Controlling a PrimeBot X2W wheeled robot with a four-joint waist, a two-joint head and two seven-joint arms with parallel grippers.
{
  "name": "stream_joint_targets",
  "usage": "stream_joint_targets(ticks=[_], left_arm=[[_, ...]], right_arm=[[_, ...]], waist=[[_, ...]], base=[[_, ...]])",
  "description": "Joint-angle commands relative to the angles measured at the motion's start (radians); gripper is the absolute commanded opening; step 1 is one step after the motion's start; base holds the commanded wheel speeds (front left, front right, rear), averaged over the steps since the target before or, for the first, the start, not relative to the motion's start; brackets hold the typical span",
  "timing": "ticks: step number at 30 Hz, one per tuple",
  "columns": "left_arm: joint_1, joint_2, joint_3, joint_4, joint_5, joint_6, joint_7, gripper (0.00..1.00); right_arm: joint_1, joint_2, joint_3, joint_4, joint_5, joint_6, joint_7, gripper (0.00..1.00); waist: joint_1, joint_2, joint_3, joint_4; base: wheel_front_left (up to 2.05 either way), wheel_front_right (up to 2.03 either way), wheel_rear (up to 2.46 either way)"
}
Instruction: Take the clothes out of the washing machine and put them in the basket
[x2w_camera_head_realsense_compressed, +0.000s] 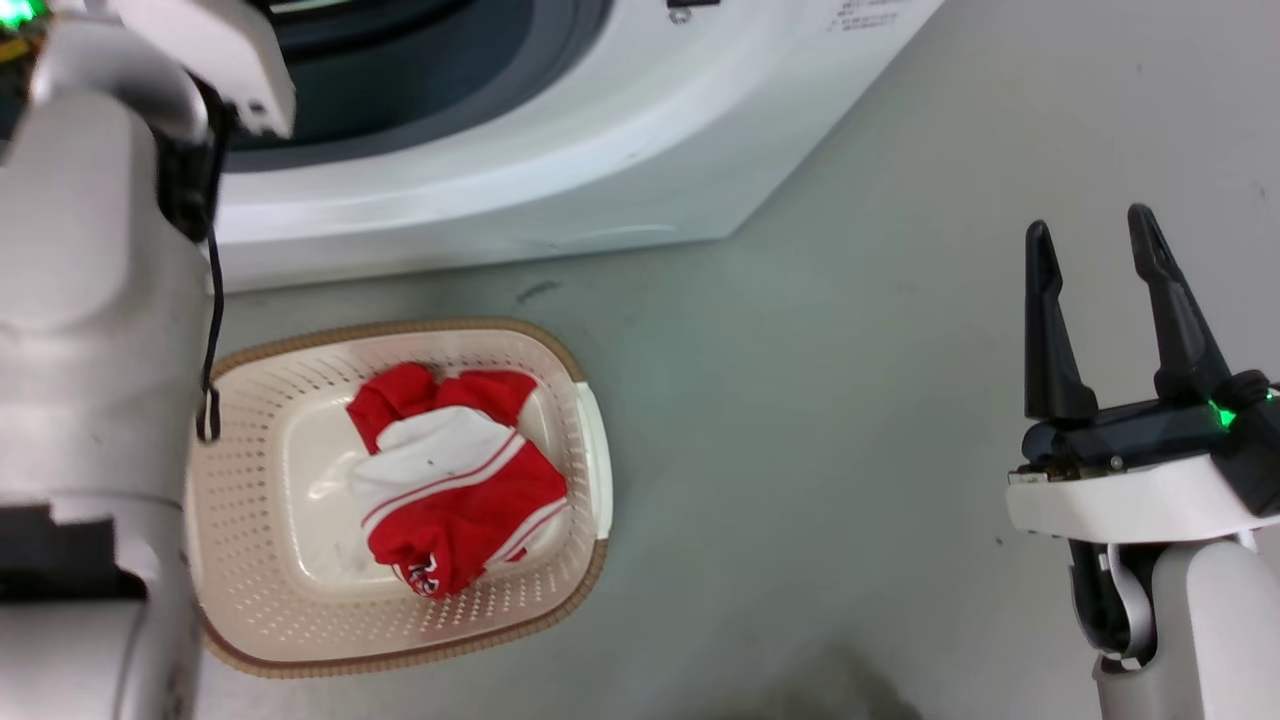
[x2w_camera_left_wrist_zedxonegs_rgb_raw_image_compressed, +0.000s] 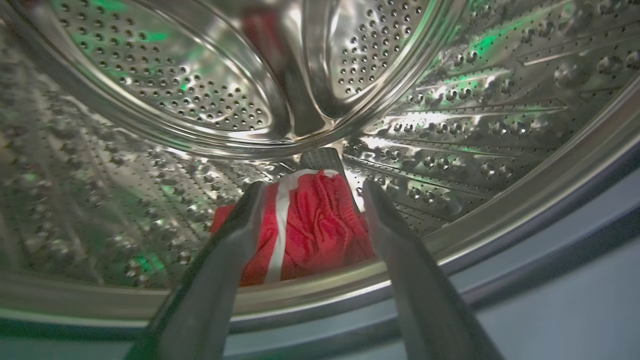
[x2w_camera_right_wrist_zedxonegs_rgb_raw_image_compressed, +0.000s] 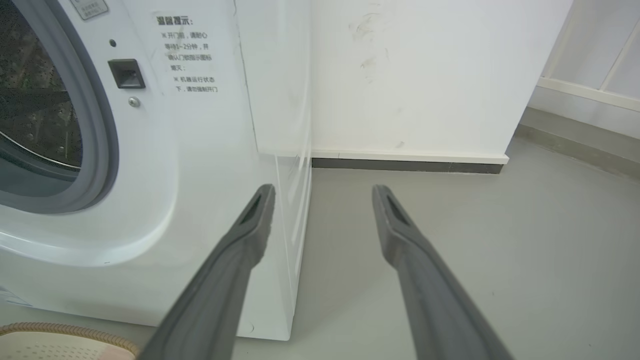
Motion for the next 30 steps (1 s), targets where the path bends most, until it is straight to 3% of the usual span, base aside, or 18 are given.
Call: stream_joint_targets(ticks=[1,11,22,30], left_arm=[[-0.026,0.011,-0.006,0.017,0.002,-0.003,0.013,1.0],[-0.351,0.101,-0.041,0.231,-0.021,-0.007,0.223,1.0],[-0.568,0.166,-0.108,0.356,-0.058,-0.009,0.438,1.0],[-0.644,0.192,-0.139,0.4,-0.06,-0.009,0.47,1.0]], right_arm=[[-0.019,0.002,0.0,-0.006,0.009,-0.001,-0.002,1.0],[-0.067,0.002,-0.01,-0.029,0.048,-0.001,-0.002,1.0],[-0.085,0.002,-0.013,-0.057,0.092,-0.001,-0.003,1.0],[-0.09,0.001,-0.013,-0.075,0.108,-0.001,-0.002,1.0]], waist=[[-0.0002,0.0,0.057,-0.033],[-0.0002,0.0,0.194,-0.084],[-0.0002,0.0,0.302,-0.124],[-0.0002,0.0,0.332,-0.132]], base=[[0.0,0.0,0.0],[0.0,0.0,0.0],[0.0,0.0,0.0],[0.0,0.0,0.0]])
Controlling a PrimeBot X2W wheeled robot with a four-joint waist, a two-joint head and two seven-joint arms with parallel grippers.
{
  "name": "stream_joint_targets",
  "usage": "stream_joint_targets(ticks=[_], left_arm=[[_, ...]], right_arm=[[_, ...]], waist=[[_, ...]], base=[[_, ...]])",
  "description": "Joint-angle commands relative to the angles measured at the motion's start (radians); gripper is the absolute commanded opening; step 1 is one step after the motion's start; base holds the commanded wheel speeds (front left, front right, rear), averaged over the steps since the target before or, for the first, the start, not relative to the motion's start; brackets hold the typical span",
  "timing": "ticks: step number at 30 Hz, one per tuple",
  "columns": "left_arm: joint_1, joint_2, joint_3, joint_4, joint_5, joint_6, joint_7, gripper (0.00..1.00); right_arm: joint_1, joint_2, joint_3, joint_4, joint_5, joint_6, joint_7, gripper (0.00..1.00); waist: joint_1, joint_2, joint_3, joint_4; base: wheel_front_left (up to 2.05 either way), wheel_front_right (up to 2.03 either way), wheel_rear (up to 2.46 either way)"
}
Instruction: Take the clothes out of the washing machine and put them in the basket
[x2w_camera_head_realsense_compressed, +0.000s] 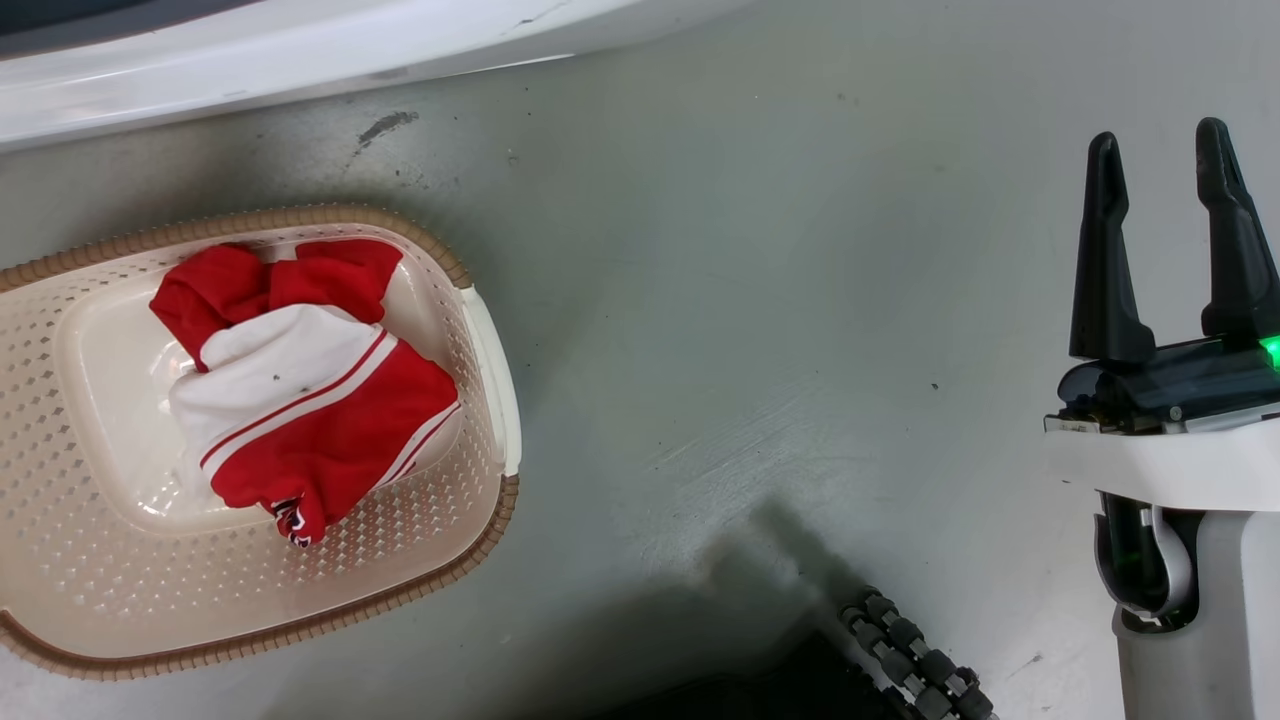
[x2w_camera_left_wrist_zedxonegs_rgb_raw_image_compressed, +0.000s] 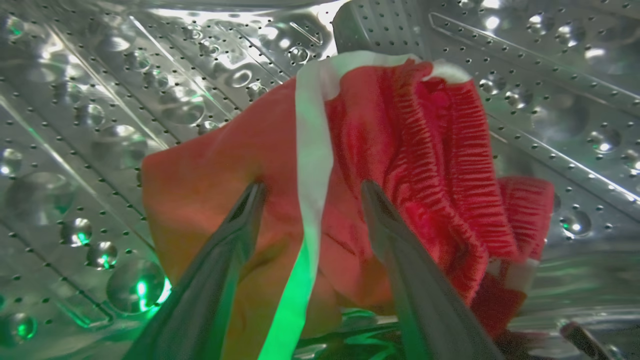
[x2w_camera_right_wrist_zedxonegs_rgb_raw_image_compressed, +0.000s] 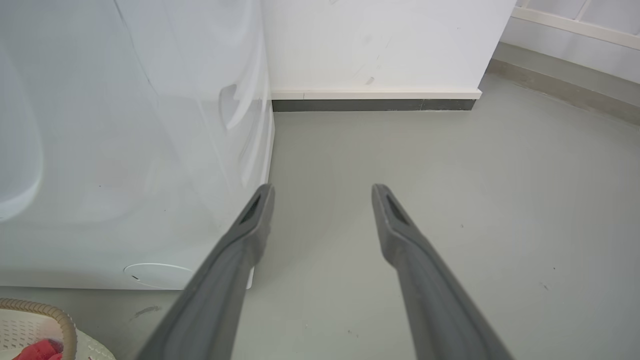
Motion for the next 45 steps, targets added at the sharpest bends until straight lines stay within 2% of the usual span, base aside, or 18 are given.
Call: stream_joint_targets(ticks=[1,4,5,6,7,24,32,33,34,41,45], left_arm=[[-0.004,0.011,-0.002,0.017,0.001,0.001,-0.002,1.0],[-0.01,0.013,-0.01,0.035,0.002,0.004,-0.001,1.0],[-0.01,0.013,-0.012,0.041,0.0,0.004,-0.003,0.81],[-0.011,0.014,-0.016,0.044,0.002,0.004,-0.011,0.23],[-0.012,0.014,-0.017,0.047,0.0,0.003,-0.016,0.0],[-0.003,0.009,-0.046,0.069,-0.03,0.001,-0.171,0.0],[-0.007,-0.028,-0.103,0.056,-0.057,0.0,-0.203,0.0],[-0.005,-0.034,-0.115,0.055,-0.066,0.0,-0.2,0.75],[-0.005,-0.039,-0.125,0.051,-0.072,0.0,-0.198,1.0],[-0.027,-0.058,-0.177,0.017,-0.162,0.0,-0.176,1.0],[-0.023,-0.057,-0.218,0.023,-0.193,0.0,-0.123,1.0]], right_arm=[[-0.014,0.001,0.001,-0.007,0.004,-0.001,-0.003,1.0],[-0.01,0.001,0.004,-0.007,0.008,-0.001,-0.003,1.0],[-0.009,0.001,0.005,-0.007,0.007,-0.001,-0.003,1.0],[-0.008,0.001,0.005,-0.007,0.006,-0.001,-0.003,1.0],[-0.008,0.001,0.005,-0.007,0.007,-0.001,-0.003,1.0],[0.004,0.001,0.011,0.011,-0.009,-0.001,-0.003,1.0],[0.014,0.001,0.011,0.018,-0.011,-0.001,-0.003,1.0],[0.015,0.001,0.012,0.019,-0.01,-0.001,-0.003,1.0],[0.014,0.001,0.013,0.019,-0.01,-0.001,-0.003,1.0],[0.014,0.001,0.018,0.021,0.0,-0.001,-0.003,1.0],[0.014,0.001,0.021,0.022,0.008,-0.001,-0.003,1.0]], waist=[[-0.0002,0.0,0.001,-0.002],[-0.0002,0.0,0.001,-0.005],[-0.0002,0.0,0.001,-0.005],[-0.0002,0.0,0.001,-0.005],[-0.0002,0.0,0.001,-0.005],[-0.0002,0.0,-0.052,0.004],[-0.0002,0.0,-0.071,0.009],[-0.0002,0.0,-0.071,0.009],[-0.0002,0.0,-0.071,0.008],[-0.0002,0.0,-0.064,-0.004],[-0.0002,0.0,-0.055,-0.014]], base=[[0.0,0.0,0.0],[0.0,0.0,0.0],[0.0,0.0,0.0],[0.0,0.0,0.0],[0.0,0.0,0.0],[0.0,0.0,0.0],[0.0,0.0,0.0],[0.0,0.0,0.0],[0.0,0.0,0.0],[0.0,0.0,0.0],[0.0,0.0,0.0]])
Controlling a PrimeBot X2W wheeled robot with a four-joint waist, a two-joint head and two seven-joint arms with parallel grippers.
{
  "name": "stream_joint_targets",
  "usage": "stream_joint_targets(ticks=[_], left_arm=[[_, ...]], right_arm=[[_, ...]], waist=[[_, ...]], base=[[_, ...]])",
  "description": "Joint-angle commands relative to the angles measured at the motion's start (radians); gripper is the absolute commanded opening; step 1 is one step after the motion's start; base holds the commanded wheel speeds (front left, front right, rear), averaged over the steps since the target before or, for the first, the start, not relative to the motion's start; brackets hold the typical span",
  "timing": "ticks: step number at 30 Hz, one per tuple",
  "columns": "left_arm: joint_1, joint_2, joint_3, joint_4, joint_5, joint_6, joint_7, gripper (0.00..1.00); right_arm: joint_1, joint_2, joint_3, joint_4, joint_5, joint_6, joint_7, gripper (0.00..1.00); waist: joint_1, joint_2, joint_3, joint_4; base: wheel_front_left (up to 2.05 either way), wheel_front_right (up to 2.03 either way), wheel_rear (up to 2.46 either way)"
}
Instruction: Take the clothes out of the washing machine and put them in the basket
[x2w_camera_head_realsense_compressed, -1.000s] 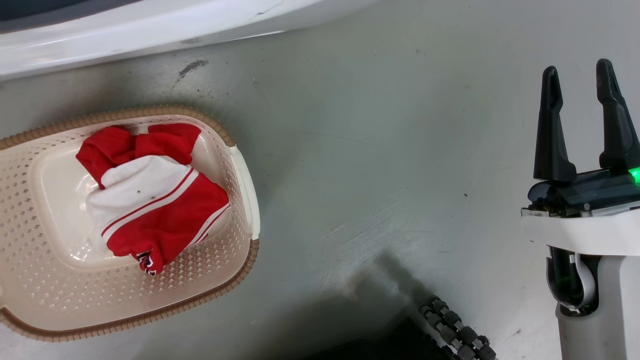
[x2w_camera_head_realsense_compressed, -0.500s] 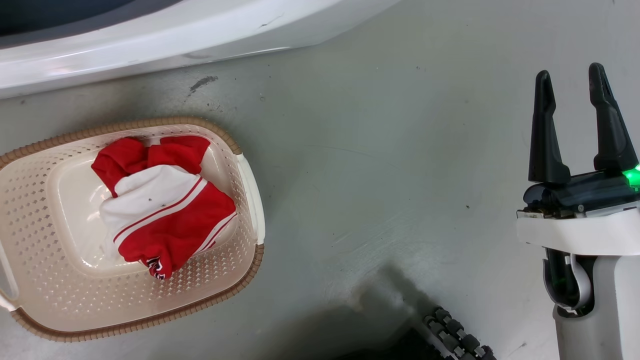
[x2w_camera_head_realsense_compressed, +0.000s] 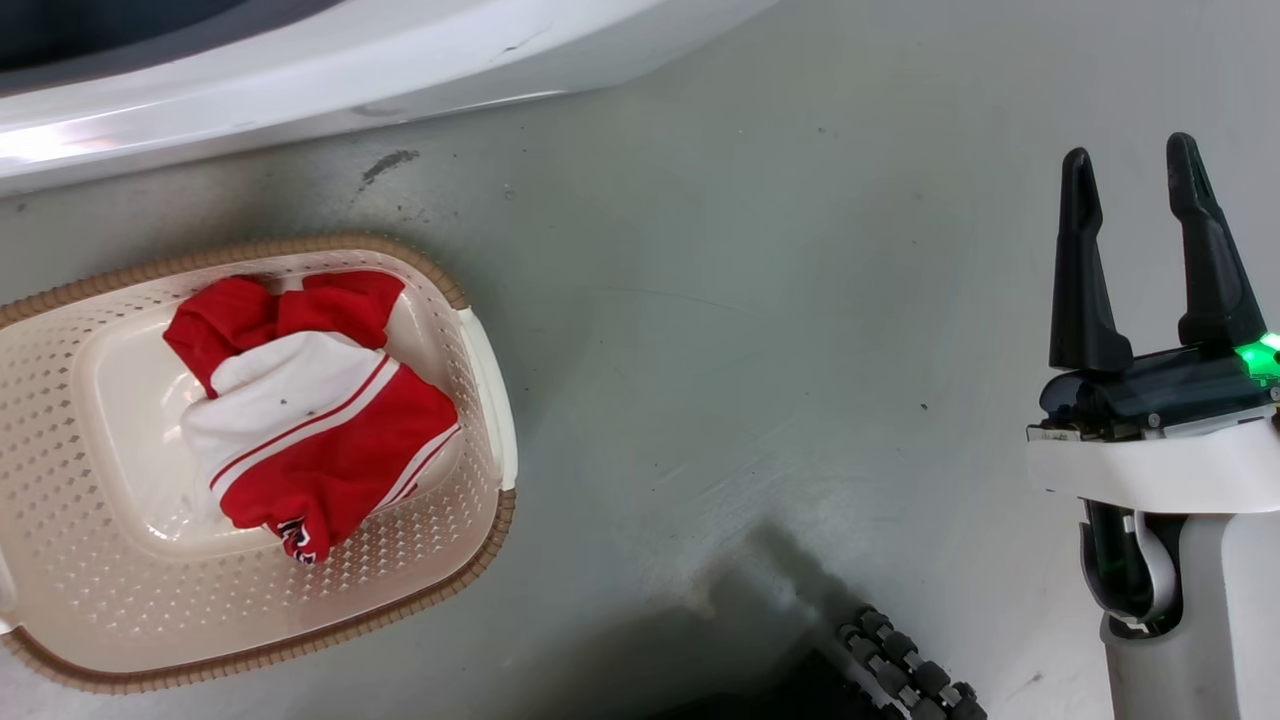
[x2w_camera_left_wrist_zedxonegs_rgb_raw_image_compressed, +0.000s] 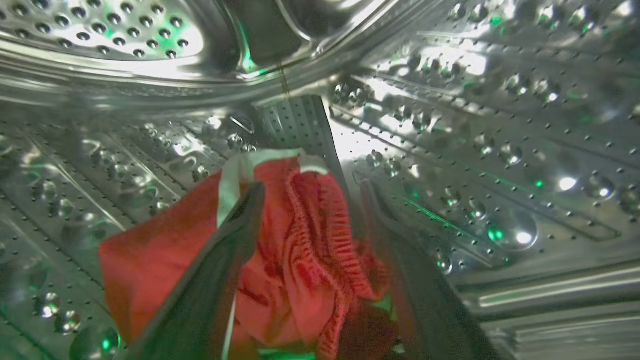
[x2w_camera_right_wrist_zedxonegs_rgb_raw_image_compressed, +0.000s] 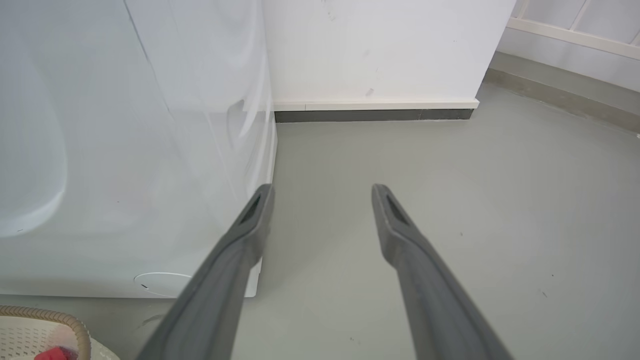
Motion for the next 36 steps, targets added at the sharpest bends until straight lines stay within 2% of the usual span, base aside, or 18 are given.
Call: stream_joint_targets(ticks=[1,5,11,26,27,28,36], left_arm=[[-0.006,0.004,-0.009,0.003,-0.003,0.0,0.009,1.0],[-0.007,0.02,-0.037,0.017,-0.031,0.0,0.069,1.0],[-0.014,0.04,-0.072,0.032,-0.043,0.0,0.104,1.0],[-0.003,0.056,-0.122,0.063,-0.071,0.0,0.125,1.0],[-0.003,0.057,-0.127,0.061,-0.069,0.0,0.115,0.43],[-0.005,0.061,-0.129,0.06,-0.068,0.0,0.105,0.0],[-0.023,0.062,-0.135,0.055,-0.076,0.0,0.036,0.0]], right_arm=[[0.004,0.001,0.002,0.002,0.006,-0.001,-0.003,1.0],[-0.001,0.001,0.007,0.0,0.016,-0.001,-0.003,1.0],[0.002,0.001,0.008,-0.001,0.026,-0.001,-0.003,1.0],[-0.005,0.001,0.007,-0.006,0.039,-0.001,-0.003,1.0],[-0.006,0.001,0.007,-0.006,0.039,-0.001,-0.003,1.0],[-0.006,0.001,0.007,-0.006,0.04,-0.001,-0.003,1.0],[-0.006,0.001,0.009,0.003,0.032,-0.001,-0.003,1.0]], waist=[[0.0,0.0,0.004,-0.004],[0.0,0.0,0.017,-0.019],[0.0,0.0,0.036,-0.035],[0.0,0.0,0.061,-0.048],[0.0,0.0,0.061,-0.048],[0.0,0.0,0.062,-0.048],[0.0,0.0,0.048,-0.041]], base=[[0.0,0.0,0.0],[0.0,0.0,0.0],[0.0,0.0,0.0],[0.0,0.0,0.0],[0.0,0.0,0.0],[0.0,0.0,0.0],[0.0,0.0,0.0]])
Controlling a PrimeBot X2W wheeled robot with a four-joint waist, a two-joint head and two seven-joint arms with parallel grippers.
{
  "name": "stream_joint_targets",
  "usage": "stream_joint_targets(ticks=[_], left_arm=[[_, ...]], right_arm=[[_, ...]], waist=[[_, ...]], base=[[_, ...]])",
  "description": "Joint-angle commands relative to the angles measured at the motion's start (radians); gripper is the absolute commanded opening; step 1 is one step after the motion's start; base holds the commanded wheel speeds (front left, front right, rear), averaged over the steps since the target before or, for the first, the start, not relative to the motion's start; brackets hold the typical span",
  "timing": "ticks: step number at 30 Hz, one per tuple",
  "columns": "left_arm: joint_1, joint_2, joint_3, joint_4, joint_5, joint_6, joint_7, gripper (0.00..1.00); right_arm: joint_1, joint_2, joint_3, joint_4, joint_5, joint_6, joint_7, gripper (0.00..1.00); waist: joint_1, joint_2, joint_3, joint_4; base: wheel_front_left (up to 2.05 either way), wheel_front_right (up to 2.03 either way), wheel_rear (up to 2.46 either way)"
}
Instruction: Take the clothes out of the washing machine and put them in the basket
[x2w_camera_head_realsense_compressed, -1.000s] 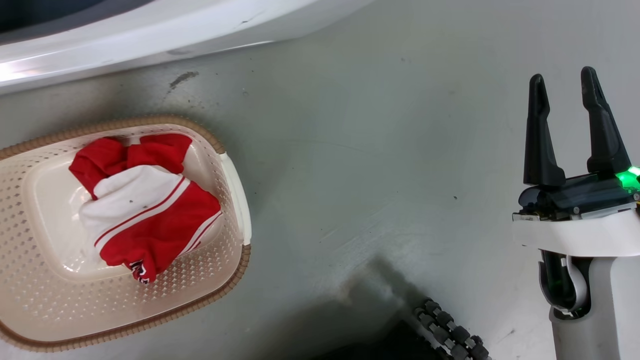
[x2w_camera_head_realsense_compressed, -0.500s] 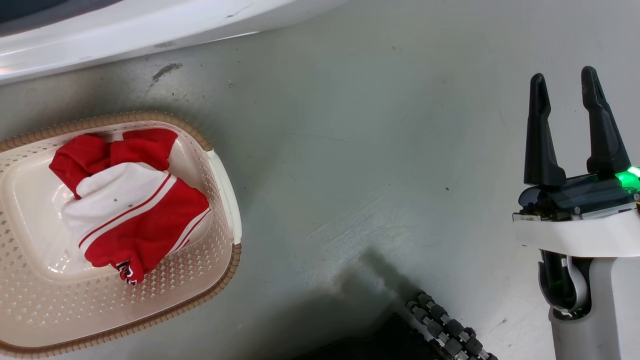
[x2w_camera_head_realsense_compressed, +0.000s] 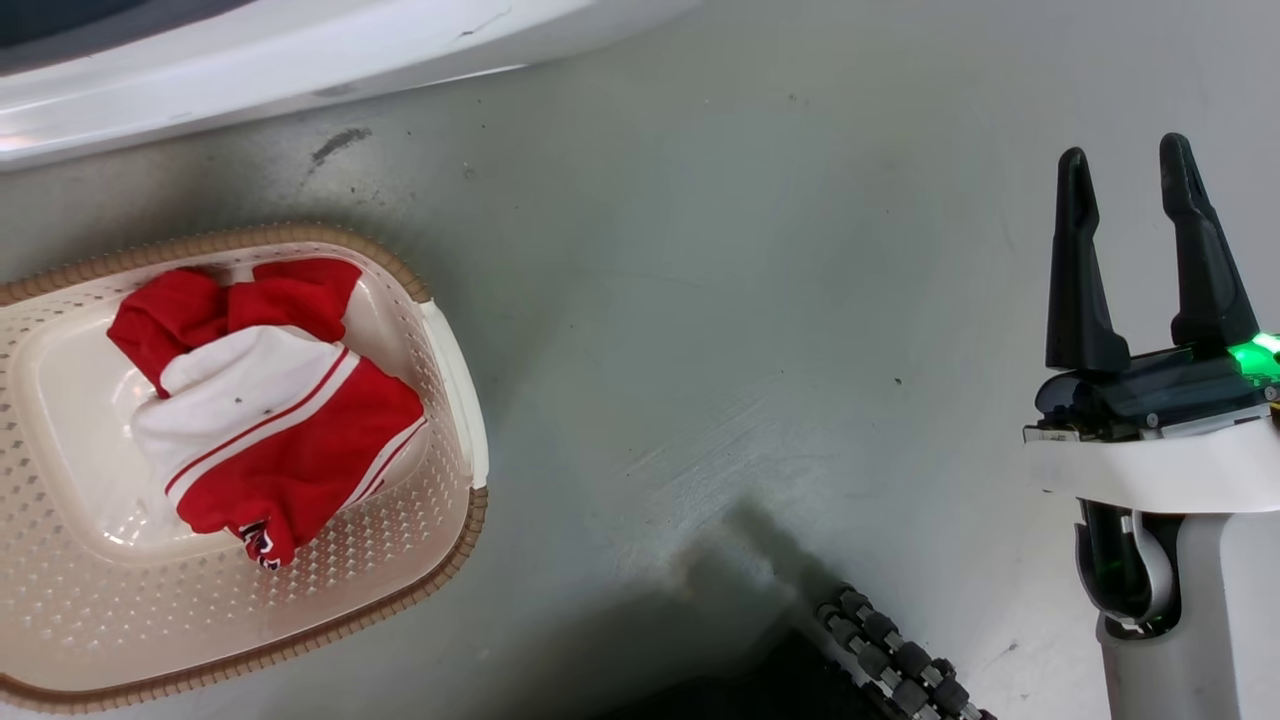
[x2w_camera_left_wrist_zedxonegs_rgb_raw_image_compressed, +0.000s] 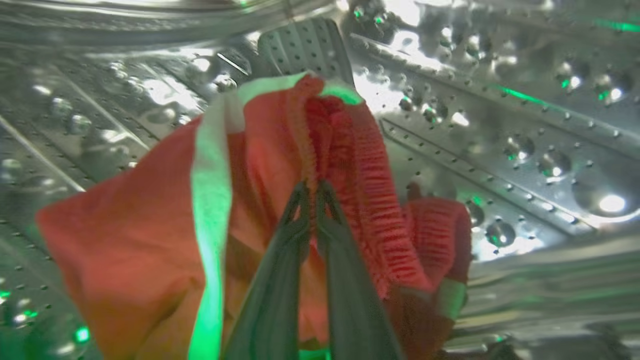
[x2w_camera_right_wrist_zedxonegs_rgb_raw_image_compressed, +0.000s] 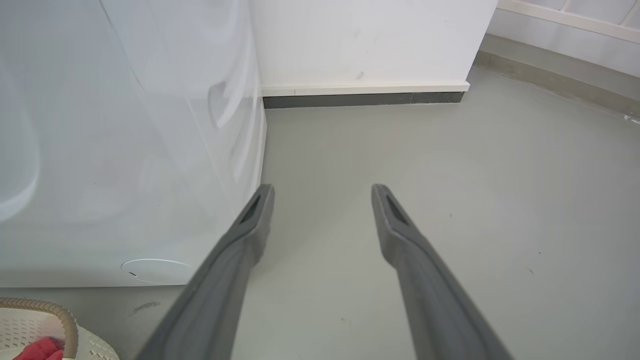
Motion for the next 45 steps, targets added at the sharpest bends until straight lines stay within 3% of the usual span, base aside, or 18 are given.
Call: stream_joint_targets(ticks=[1,14,24,30,39,45], left_arm=[[0.011,0.0,0.002,0.002,-0.006,0.0,-0.014,0.0],[0.127,-0.032,0.014,-0.012,-0.077,0.0,-0.196,0.0],[0.401,-0.104,-0.022,-0.084,-0.198,0.0,-0.385,0.0],[0.534,-0.119,-0.045,-0.113,-0.24,0.0,-0.472,0.0],[0.692,-0.114,-0.053,-0.18,-0.28,0.0,-0.558,0.0],[0.796,-0.094,-0.024,-0.329,-0.247,0.029,-0.572,0.0]], right_arm=[[-0.004,0.001,0.0,0.002,-0.003,-0.001,-0.003,1.0],[0.015,0.001,-0.006,0.025,-0.044,-0.001,-0.003,1.0],[0.07,0.001,-0.007,0.06,-0.115,-0.001,-0.003,1.0],[0.112,0.001,-0.005,0.078,-0.135,-0.001,-0.003,1.0],[0.178,0.001,0.0,0.097,-0.161,-0.001,-0.003,1.0],[0.225,0.001,-0.003,0.105,-0.171,-0.001,-0.003,1.0]], waist=[[0.0,0.0,-0.008,0.004],[0.0,0.0,-0.137,0.068],[0.0,0.0,-0.316,0.16],[0.0,0.0,-0.406,0.189],[0.0,0.0,-0.531,0.22],[0.0,0.0,-0.613,0.246]], base=[[0.0,0.0,0.0],[0.0,0.0,0.0],[0.0,0.0,0.0],[0.0,0.0,0.0],[0.0,0.0,0.0],[0.0,0.0,0.0]])
